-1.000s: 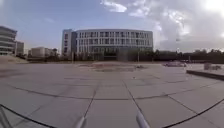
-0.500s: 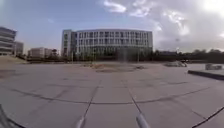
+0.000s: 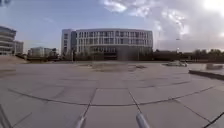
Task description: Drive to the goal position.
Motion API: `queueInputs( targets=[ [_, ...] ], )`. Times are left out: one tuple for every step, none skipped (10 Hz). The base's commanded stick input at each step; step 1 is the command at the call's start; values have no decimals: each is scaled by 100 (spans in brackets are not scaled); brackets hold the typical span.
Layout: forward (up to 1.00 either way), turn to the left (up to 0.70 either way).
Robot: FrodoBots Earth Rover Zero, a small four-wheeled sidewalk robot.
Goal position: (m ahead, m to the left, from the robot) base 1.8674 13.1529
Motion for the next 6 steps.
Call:
queueInputs(
  targets=[
    [45,0],
    [45,0],
    [45,0],
    [45,0],
    [45,0],
    [45,0]
  ],
)
